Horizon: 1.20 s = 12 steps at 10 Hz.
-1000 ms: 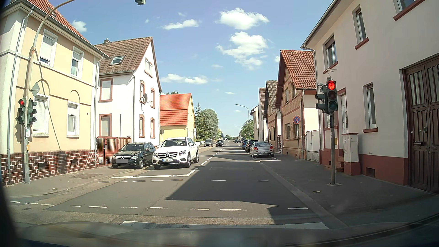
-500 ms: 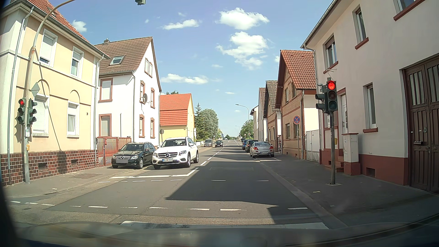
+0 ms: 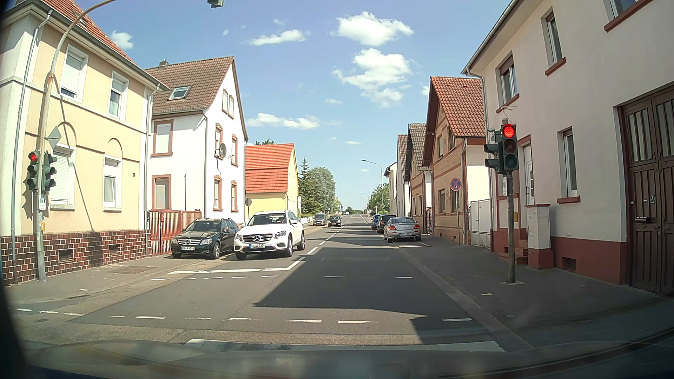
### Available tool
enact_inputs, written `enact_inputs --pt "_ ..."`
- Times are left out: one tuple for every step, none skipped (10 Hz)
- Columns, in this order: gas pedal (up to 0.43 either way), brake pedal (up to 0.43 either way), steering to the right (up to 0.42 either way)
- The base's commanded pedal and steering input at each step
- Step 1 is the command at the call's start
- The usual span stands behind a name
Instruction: Follow the waypoints while adhering to traffic rules and regulations
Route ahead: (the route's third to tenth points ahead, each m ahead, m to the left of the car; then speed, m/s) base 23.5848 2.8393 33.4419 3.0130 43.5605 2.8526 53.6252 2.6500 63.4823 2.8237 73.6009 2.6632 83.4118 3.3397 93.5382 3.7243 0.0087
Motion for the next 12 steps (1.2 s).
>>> enact_inputs --pt "0.000 0.232 -0.004" --pt "0.000 0.232 -0.004" --pt "0.000 0.232 -0.004" --pt "0.000 0.232 -0.003" --pt "0.000 0.232 -0.004" --pt "0.000 0.232 -0.004" --pt "0.000 0.232 -0.004" --pt "0.000 0.232 -0.004" --pt "0.000 0.232 -0.003" --pt "0.000 0.232 -0.001" --pt "0.000 0.232 0.001" --pt "0.000 0.232 0.000"
